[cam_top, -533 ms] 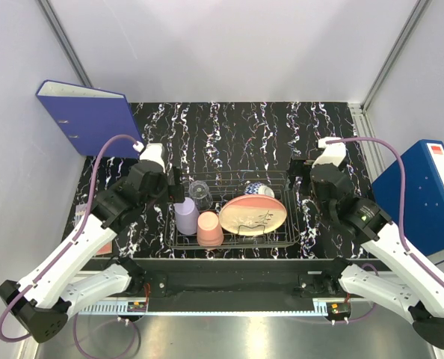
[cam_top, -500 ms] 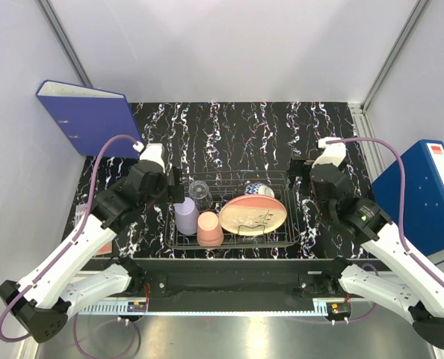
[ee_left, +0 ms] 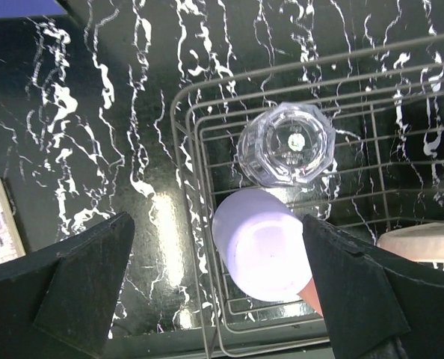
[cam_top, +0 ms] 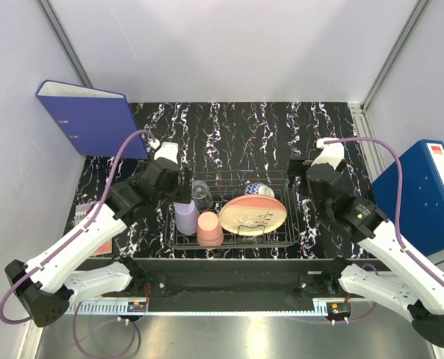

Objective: Unload the mixed dishes from the dish rack
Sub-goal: Pick up the cup from the dish rack.

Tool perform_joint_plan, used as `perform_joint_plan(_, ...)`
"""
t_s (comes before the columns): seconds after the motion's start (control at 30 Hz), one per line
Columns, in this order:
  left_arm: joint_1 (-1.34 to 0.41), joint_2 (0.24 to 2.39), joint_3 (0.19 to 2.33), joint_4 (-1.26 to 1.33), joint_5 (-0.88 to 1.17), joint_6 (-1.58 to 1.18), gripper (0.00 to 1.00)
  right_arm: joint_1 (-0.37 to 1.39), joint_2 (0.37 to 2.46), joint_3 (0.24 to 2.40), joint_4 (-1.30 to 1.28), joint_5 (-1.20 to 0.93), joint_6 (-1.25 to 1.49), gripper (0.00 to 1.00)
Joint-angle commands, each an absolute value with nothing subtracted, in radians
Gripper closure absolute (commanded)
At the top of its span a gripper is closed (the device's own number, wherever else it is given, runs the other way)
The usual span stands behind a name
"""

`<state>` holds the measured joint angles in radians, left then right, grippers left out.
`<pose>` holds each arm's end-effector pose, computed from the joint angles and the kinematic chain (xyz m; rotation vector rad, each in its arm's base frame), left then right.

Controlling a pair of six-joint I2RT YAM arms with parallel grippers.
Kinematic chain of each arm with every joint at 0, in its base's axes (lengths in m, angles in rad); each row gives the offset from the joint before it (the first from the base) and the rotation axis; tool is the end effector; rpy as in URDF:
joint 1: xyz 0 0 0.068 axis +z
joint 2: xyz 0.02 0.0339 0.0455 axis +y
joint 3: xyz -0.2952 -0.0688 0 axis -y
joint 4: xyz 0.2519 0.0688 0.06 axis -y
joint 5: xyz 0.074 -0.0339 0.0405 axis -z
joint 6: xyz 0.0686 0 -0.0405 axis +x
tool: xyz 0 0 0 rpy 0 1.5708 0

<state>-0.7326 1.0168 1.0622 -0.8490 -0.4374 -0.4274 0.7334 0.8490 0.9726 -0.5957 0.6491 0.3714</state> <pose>0.1742 -0.1176 0.3379 0.1440 2.2779 -0.0802 0.1630 0.0911 0.3672 0.0430 1.9416 0.0663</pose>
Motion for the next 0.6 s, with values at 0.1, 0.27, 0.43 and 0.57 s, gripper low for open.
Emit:
perform_joint_plan(0.1,-0.753,1.005,1.009,-0.785,-0.402,-0.460,0.02,0.741,0.850,0.963,-0.571,0.686,0.390,0.00)
perform_joint_plan(0.27,-0.779,1.022,0.997,-0.779,-0.387,-0.492,0.03,0.741,0.857,0.956,-0.565,0.678,0.391,0.00)
perform_joint_plan(0.43,-0.837,1.041,0.951,-0.764,-0.388,-0.537,0.04,0.741,0.850,0.945,-0.558,0.675,0.396,0.00)
perform_joint_plan(0.57,-0.859,1.060,0.928,-0.755,-0.393,-0.555,0.04,0.741,0.847,0.940,-0.560,0.672,0.397,0.00)
